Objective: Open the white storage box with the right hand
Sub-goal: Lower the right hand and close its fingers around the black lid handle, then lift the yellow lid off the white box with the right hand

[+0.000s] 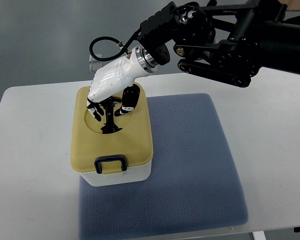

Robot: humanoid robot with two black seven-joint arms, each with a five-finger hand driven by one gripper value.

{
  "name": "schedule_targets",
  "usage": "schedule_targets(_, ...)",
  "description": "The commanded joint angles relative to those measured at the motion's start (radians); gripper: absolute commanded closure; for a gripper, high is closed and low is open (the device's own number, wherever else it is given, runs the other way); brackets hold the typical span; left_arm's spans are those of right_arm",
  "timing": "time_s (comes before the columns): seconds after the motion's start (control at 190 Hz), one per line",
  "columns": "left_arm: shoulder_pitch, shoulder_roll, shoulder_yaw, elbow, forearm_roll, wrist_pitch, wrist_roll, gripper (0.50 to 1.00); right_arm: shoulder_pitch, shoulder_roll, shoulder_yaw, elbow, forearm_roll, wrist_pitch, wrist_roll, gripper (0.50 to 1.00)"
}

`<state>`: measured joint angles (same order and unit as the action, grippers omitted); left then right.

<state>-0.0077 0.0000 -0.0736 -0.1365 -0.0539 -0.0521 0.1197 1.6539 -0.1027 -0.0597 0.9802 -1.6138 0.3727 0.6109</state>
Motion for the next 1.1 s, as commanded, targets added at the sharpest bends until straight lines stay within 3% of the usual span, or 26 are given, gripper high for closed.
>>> schedule_targets(0.0, 0.000, 0.000, 0.000, 0.000, 0.000, 0.000, 0.000, 0.500, -0.002, 0.000, 0.001, 0.000, 0.000, -0.002, 0.000, 0.901)
schedule_targets(0.09, 0.000, 0.000, 0.000, 0.000, 0.000, 0.000, 0.000, 0.500, -0.002, 0.000, 0.001, 0.000, 0.000, -0.003, 0.000, 1.000)
schedule_targets(0.822, 0.000, 0.000, 0.000, 0.000, 0.000, 0.000, 0.000, 0.500, 0.010, 0.017, 0.070, -0.005, 0.017, 0.000, 0.000, 1.000)
schedule_targets(1.096, 0.000, 0.000, 0.000, 0.000, 0.000, 0.000, 0.000, 0.500, 0.004, -0.058, 0.095, -0.031, 0.081, -0.028, 0.000, 1.000)
